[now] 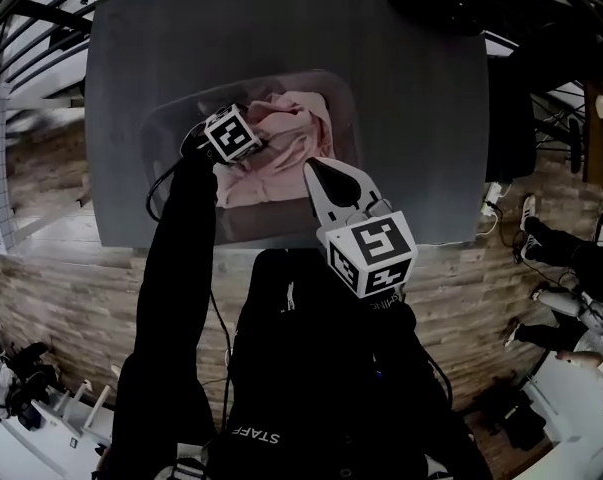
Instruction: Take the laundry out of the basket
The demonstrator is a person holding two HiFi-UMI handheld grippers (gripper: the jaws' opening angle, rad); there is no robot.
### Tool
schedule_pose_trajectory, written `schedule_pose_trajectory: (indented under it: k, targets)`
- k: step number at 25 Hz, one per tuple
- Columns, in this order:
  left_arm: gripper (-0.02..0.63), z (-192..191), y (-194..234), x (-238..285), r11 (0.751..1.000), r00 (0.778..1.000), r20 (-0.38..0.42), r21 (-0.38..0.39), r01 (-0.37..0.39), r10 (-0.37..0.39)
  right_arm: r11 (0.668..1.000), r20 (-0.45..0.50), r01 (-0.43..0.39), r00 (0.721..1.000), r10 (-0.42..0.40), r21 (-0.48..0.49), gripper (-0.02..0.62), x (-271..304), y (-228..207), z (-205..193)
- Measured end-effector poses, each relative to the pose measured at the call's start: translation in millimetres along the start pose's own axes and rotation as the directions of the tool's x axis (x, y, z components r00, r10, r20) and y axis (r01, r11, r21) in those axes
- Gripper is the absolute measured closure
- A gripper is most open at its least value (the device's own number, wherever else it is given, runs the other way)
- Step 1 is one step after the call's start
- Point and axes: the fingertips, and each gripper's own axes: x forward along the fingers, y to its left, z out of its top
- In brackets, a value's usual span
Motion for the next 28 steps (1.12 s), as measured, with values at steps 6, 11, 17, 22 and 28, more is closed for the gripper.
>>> schedule_pose_trajectory:
  k: [6, 11, 17, 22, 28]
  targets:
    - [0.409, -0.8, -13.7, -5.4, 0.995, 0.998, -0.020, -0.086, 0.051, -0.053, 1.000, -0.006, -0.001, 1.000, 0.001, 0.009, 0.580, 1.3, 3.8, -7.0]
    - [0.454, 4.8, -29.5, -29.1, 0.993, 0.999, -0.007, -0.112, 0.030, -0.031, 1.000, 0.020, 0.016, 1.000, -0.016, 0.008, 0.580, -7.5, 1.9, 0.7]
    - [0.457, 15.1, -58.0, -82.5, 0.992, 0.997, 0.057, -0.117, -0.037, 0.044, 0.999, 0.067, 0.034, 0.997, -0.035, 0.016, 0.580, -24.4, 3.5, 10.9]
    - [0.457, 14.0, -84.2, -127.9, 0.985, 0.985, 0.125, -0.136, -0.103, 0.121, 0.999, 0.097, 0.041, 0.994, -0.044, 0.023, 0.581, -38.9, 12.6, 14.9]
    - [0.459, 17.6, -102.1, -190.2, 0.963, 0.945, 0.227, -0.181, -0.199, 0.238, 0.999, 0.146, 0.049, 0.988, -0.050, 0.010, 0.581, -58.8, 24.5, 23.2]
